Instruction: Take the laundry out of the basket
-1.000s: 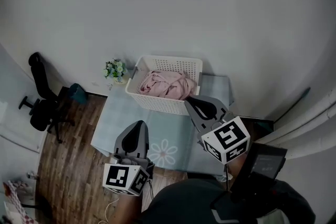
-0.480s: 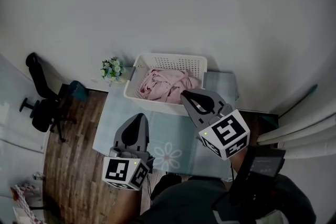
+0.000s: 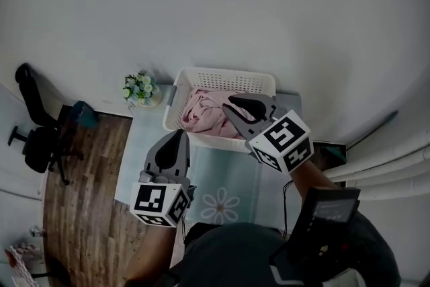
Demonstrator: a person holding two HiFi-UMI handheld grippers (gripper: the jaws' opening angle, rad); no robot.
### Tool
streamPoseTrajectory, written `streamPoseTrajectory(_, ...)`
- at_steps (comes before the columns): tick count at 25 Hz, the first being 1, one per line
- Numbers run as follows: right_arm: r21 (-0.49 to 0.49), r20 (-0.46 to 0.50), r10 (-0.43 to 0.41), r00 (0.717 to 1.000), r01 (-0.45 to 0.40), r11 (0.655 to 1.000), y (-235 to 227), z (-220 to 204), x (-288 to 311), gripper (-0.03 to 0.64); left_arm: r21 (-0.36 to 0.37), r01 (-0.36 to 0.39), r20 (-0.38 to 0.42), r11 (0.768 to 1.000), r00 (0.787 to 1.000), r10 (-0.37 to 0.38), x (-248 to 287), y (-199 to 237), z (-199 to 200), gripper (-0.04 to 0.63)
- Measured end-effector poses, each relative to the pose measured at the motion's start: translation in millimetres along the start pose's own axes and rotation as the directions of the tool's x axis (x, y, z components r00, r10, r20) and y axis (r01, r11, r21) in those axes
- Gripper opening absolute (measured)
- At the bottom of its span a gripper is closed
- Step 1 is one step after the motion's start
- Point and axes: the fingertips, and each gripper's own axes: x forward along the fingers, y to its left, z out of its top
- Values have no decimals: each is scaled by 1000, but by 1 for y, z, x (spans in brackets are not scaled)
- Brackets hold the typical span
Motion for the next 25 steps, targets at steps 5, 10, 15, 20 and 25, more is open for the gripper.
streamPoseTrajectory(5, -67, -173, 44, 984, -57, 996, -8, -35, 48, 206, -9, -12, -37, 1000, 999, 11, 18, 26, -13, 8)
streamPoseTrajectory(10, -94, -318, 114, 941, -151, 984, -16, -77, 91, 315, -63, -33, -75, 997, 997, 28, 34, 47, -29, 8)
streamPoseTrajectory(15, -90, -520, 202, 830, -288, 953, -18, -141, 126, 460, -99, -20, -103, 995, 995, 10, 49, 57, -45, 9)
streamPoseTrajectory(20, -118, -654, 195, 731, -353, 928, -22, -195, 150, 492, -115, -37, -137, 993, 990, 21, 62, 68, -62, 9)
streamPoseTrajectory(25, -131, -756, 188, 627, -426, 895, -23, -238, 170, 505, -146, -32, -168, 989, 986, 7, 72, 75, -77, 9)
